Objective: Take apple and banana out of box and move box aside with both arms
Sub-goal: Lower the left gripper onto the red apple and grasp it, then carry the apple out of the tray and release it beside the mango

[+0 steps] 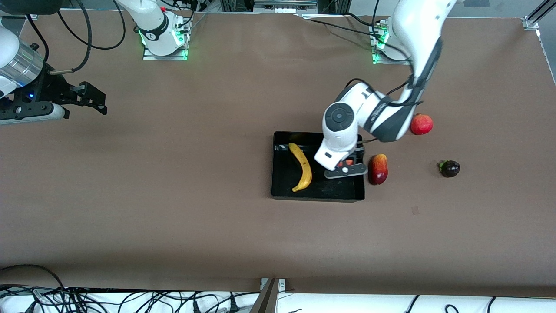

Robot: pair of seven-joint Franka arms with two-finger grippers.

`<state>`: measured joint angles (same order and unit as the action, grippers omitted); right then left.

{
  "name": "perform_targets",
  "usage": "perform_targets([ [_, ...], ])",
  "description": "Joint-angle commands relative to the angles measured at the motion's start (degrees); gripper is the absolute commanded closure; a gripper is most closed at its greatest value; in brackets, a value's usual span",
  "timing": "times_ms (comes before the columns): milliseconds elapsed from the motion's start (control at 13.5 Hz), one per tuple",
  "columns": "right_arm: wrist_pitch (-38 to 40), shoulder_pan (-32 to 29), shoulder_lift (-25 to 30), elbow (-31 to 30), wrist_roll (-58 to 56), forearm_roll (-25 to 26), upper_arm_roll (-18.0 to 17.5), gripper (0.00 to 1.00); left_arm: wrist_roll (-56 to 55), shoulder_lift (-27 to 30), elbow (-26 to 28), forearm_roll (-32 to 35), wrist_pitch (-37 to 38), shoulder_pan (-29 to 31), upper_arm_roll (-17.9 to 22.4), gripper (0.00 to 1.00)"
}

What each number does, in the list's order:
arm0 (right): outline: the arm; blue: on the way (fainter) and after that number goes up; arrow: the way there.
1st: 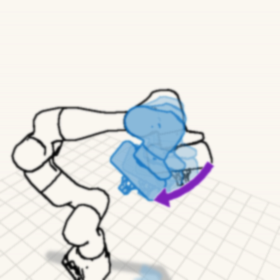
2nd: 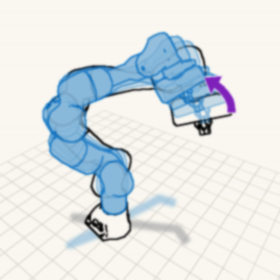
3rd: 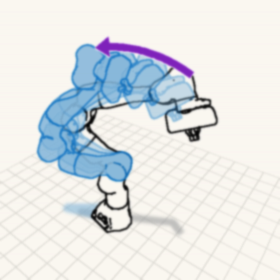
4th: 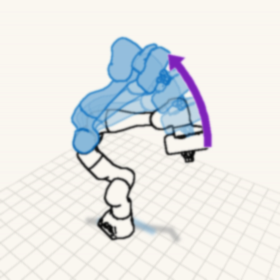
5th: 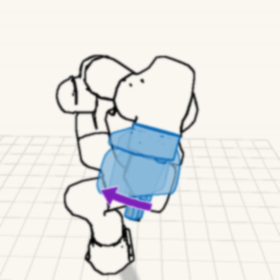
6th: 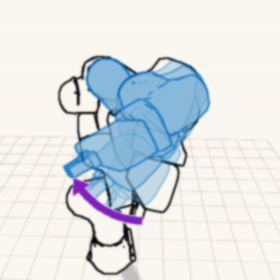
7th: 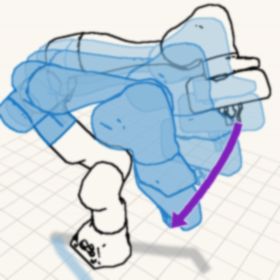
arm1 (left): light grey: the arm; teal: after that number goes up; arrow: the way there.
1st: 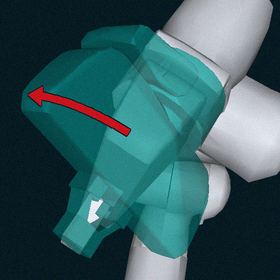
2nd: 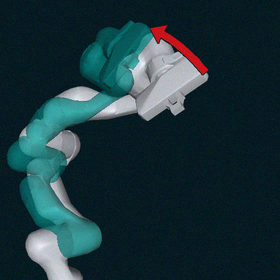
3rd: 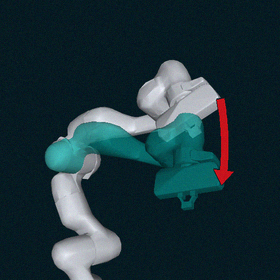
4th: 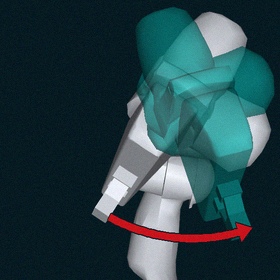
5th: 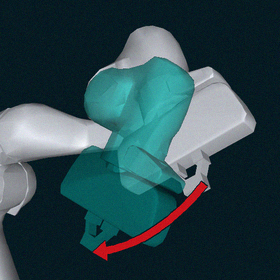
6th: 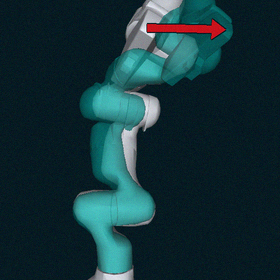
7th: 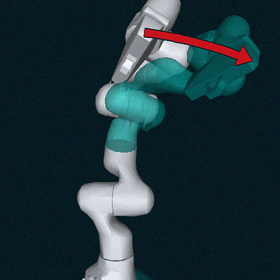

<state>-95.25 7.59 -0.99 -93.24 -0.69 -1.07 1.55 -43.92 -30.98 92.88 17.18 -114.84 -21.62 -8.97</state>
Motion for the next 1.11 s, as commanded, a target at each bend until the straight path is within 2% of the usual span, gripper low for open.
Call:
perform_targets([
  [0,1.03,-0.30,0.38,0.60,-0.28,-0.95,-0.14,0.00,13.45,3.28,-1.39,0.49,5.41,6.74,-0.52,0.80],
  [148,1.03,-0.30,0.38,0.60,-0.28,-0.95,-0.14,0.00,29.00,5.13,1.50,-1.69,5.50,12.19,-0.52,0.75],
  [296,1.03,-0.30,0.38,0.60,-0.28,-0.87,-0.14,0.00,37.47,7.33,8.07,-5.39,5.07,16.94,-0.52,0.76],
  [370,0.95,-0.30,0.38,0.60,-0.28,-0.95,-0.14,0.00,38.99,9.17,13.24,-5.40,4.02,17.92,-0.52,0.76],
  [444,0.95,-0.30,0.38,0.60,-0.28,-0.95,-0.14,0.00,39.00,11.36,18.77,-5.40,0.35,18.28,-0.52,0.76],
  [593,0.95,-0.30,0.38,0.60,-0.28,-0.95,-0.14,0.00,39.53,14.97,30.81,-5.31,-12.45,21.16,-0.44,0.76],
  [667,0.95,-0.30,0.38,0.60,-0.28,-0.95,-0.14,0.00,39.62,15.42,35.05,-5.22,-18.08,21.88,-0.52,0.76],
  [815,0.95,-0.30,0.38,0.60,-0.28,-0.95,-0.14,0.00,39.62,14.90,39.03,-5.05,-23.48,22.15,-0.44,0.75],
  [889,0.95,-0.30,0.38,0.60,-0.28,-0.95,-0.14,0.00,39.62,14.55,40.09,-5.05,-24.89,22.23,-0.44,0.64],
  [1037,0.95,-0.30,0.38,0.60,-0.28,-0.87,-0.14,0.00,39.62,14.20,41.24,-5.05,-27.09,22.76,-0.44,0.22],
])
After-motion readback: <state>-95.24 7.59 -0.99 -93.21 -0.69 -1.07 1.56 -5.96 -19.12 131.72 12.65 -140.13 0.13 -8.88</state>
